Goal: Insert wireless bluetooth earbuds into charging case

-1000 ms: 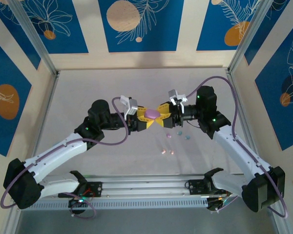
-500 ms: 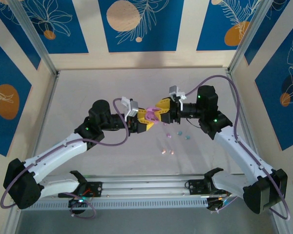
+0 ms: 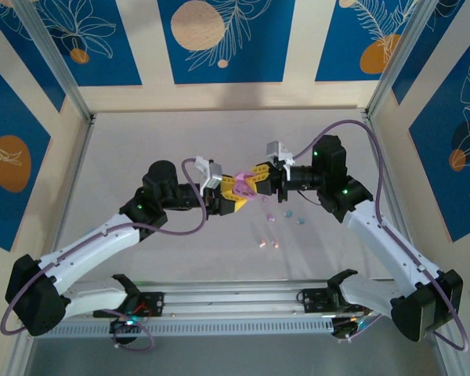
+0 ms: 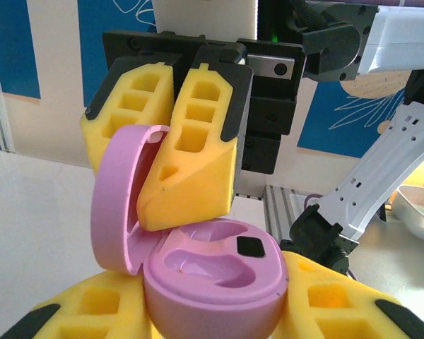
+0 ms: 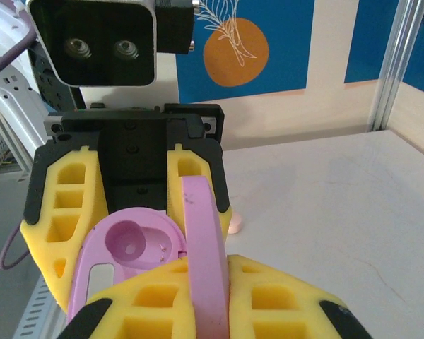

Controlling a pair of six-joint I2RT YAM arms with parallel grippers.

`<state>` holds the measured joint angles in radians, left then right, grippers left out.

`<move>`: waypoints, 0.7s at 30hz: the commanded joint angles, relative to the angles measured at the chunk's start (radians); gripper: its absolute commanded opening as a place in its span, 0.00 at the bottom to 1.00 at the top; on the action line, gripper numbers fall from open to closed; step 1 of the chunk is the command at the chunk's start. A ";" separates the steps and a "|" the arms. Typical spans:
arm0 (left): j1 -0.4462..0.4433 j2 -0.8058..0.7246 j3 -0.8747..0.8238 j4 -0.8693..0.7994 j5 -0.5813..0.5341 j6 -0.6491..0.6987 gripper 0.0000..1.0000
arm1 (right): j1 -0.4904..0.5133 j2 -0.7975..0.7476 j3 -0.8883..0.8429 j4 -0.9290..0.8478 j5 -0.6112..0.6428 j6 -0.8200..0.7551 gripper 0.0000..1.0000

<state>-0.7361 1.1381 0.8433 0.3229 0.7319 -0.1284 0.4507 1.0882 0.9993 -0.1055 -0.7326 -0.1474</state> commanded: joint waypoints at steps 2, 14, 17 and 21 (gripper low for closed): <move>-0.004 -0.003 0.020 0.020 0.027 0.014 0.38 | 0.008 0.001 0.051 -0.067 -0.027 -0.054 0.03; -0.005 0.022 0.040 0.021 0.026 -0.009 0.57 | 0.032 0.001 0.059 -0.091 0.017 -0.093 0.00; -0.006 0.028 0.046 0.013 0.028 -0.013 0.59 | 0.037 -0.004 0.055 -0.083 0.029 -0.093 0.00; -0.006 0.035 0.047 0.018 0.032 -0.015 0.60 | 0.040 -0.007 0.049 -0.078 0.048 -0.089 0.00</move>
<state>-0.7380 1.1694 0.8562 0.3283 0.7441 -0.1333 0.4808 1.0904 1.0286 -0.1738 -0.6949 -0.2211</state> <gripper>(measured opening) 0.599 0.134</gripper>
